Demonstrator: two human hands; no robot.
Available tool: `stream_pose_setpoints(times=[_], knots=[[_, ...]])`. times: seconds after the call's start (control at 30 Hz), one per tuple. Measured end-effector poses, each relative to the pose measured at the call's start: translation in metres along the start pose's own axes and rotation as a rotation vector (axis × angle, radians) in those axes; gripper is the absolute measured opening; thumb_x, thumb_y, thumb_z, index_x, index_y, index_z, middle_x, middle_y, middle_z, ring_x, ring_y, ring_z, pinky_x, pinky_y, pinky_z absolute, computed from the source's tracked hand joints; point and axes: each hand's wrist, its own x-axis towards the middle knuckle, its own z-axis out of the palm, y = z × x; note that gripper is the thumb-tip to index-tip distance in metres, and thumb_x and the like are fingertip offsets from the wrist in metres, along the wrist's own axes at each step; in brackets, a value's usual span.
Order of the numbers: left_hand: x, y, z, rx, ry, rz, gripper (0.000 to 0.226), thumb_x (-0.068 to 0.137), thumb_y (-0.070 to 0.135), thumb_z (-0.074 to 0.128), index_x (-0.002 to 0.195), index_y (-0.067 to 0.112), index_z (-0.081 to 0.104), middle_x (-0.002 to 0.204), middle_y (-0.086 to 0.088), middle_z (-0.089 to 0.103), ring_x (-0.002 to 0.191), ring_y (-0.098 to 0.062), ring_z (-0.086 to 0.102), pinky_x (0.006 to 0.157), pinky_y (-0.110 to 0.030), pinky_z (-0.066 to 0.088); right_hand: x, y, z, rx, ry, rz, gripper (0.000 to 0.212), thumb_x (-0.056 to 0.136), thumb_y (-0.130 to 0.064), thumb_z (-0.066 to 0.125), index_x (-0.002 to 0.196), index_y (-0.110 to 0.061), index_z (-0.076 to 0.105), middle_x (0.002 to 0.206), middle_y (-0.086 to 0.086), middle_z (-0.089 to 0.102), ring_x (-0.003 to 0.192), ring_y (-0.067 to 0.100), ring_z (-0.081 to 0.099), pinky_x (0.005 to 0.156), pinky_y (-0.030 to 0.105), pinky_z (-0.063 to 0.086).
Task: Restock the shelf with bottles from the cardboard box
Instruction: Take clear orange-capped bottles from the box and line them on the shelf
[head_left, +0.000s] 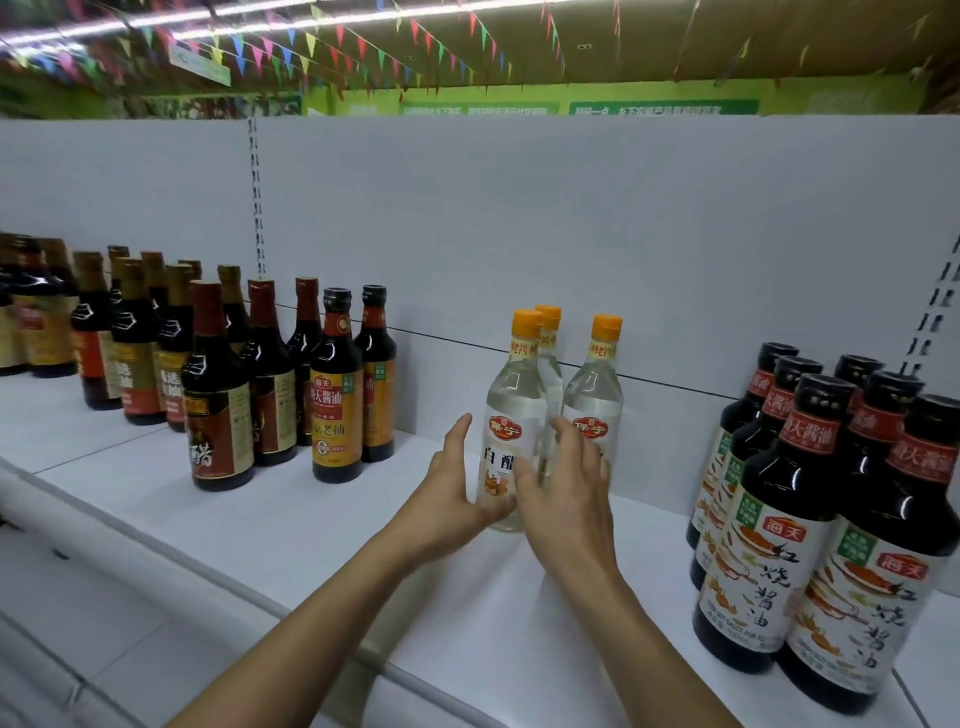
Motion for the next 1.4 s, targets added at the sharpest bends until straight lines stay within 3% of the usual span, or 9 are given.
stream_pose_setpoints(times=[0.17, 0.3, 0.4, 0.47, 0.63, 0.77, 0.87, 1.13, 1.4], knots=[[-0.021, 0.014, -0.018, 0.008, 0.193, 0.086, 0.094, 0.09, 0.045, 0.073, 0.16, 0.044, 0.009, 0.166, -0.001, 0.029, 0.149, -0.019, 0.036, 0.116, -0.043, 0.041, -0.01, -0.029, -0.009, 0.03, 0.011, -0.17, 0.052, 0.098, -0.029, 0.06, 0.146, -0.025, 0.041, 0.144, -0.003, 0.045, 0.136, 0.016, 0.035, 0.113, 0.036, 0.035], [-0.051, 0.015, -0.051, 0.029, 0.366, 0.11, 0.072, 0.095, 0.041, 0.068, 0.155, 0.038, 0.028, 0.152, 0.004, 0.046, 0.131, -0.009, 0.048, 0.098, -0.024, 0.045, -0.021, -0.053, -0.006, 0.149, -0.148, -0.268, 0.045, 0.099, -0.035, 0.057, 0.142, -0.03, 0.046, 0.139, -0.008, 0.048, 0.136, 0.014, 0.039, 0.111, 0.037, 0.039], [-0.084, 0.009, -0.079, 0.057, 0.508, 0.089, 0.061, 0.097, 0.039, 0.067, 0.151, 0.036, 0.038, 0.142, 0.012, 0.052, 0.126, -0.004, 0.051, 0.093, -0.019, 0.043, -0.039, -0.081, 0.006, 0.223, -0.286, -0.345, 0.039, 0.1, -0.039, 0.055, 0.138, -0.033, 0.047, 0.127, -0.016, 0.047, 0.128, 0.009, 0.042, 0.098, 0.026, 0.038], [-0.112, 0.001, -0.097, 0.058, 0.596, 0.059, 0.056, 0.097, 0.038, 0.067, 0.147, 0.034, 0.043, 0.138, 0.015, 0.055, 0.125, -0.001, 0.052, 0.094, -0.017, 0.044, -0.054, -0.102, 0.018, 0.285, -0.366, -0.394, 0.037, 0.1, -0.04, 0.055, 0.136, -0.035, 0.048, 0.124, -0.018, 0.049, 0.123, 0.006, 0.044, 0.094, 0.023, 0.038], [-0.188, -0.031, -0.136, 0.083, 0.781, -0.089, 0.053, 0.097, 0.031, 0.066, 0.146, 0.034, 0.045, 0.132, 0.013, 0.057, 0.124, -0.003, 0.053, 0.096, -0.023, 0.049, -0.099, -0.149, 0.064, 0.416, -0.581, -0.502, 0.035, 0.1, -0.037, 0.056, 0.134, -0.037, 0.049, 0.126, -0.025, 0.048, 0.126, 0.004, 0.044, 0.102, 0.027, 0.042], [-0.259, -0.058, -0.162, 0.134, 0.889, -0.233, 0.048, 0.099, 0.029, 0.065, 0.142, 0.036, 0.045, 0.123, 0.021, 0.056, 0.118, 0.001, 0.053, 0.084, -0.011, 0.045, -0.15, -0.182, 0.108, 0.456, -0.783, -0.556, 0.034, 0.1, -0.041, 0.056, 0.133, -0.035, 0.05, 0.125, -0.019, 0.05, 0.124, 0.006, 0.048, 0.103, 0.032, 0.045], [-0.316, -0.084, -0.175, 0.188, 0.968, -0.347, 0.054, 0.099, 0.028, 0.066, 0.148, 0.029, 0.044, 0.13, 0.011, 0.055, 0.123, -0.004, 0.052, 0.088, -0.016, 0.043, -0.199, -0.205, 0.139, 0.449, -0.934, -0.586, 0.039, 0.1, -0.044, 0.055, 0.137, -0.033, 0.05, 0.134, -0.012, 0.052, 0.125, 0.009, 0.051, 0.105, 0.036, 0.046], [-0.454, -0.16, -0.181, 0.131, 1.046, -0.625, 0.055, 0.096, 0.024, 0.071, 0.145, 0.023, 0.047, 0.128, 0.004, 0.055, 0.123, -0.011, 0.054, 0.095, -0.025, 0.045, -0.333, -0.225, 0.207, 0.371, -1.24, -0.615, 0.035, 0.099, -0.038, 0.057, 0.133, -0.027, 0.056, 0.126, -0.006, 0.06, 0.113, 0.011, 0.06, 0.095, 0.034, 0.051], [-0.559, -0.253, -0.132, -0.012, 0.977, -0.972, 0.058, 0.097, 0.036, 0.067, 0.15, 0.029, 0.043, 0.134, 0.005, 0.055, 0.126, -0.012, 0.054, 0.1, -0.029, 0.048, -0.458, -0.165, 0.273, 0.15, -1.564, -0.578, 0.04, 0.101, -0.043, 0.054, 0.137, -0.025, 0.055, 0.128, -0.002, 0.061, 0.107, 0.011, 0.06, 0.09, 0.03, 0.05]])
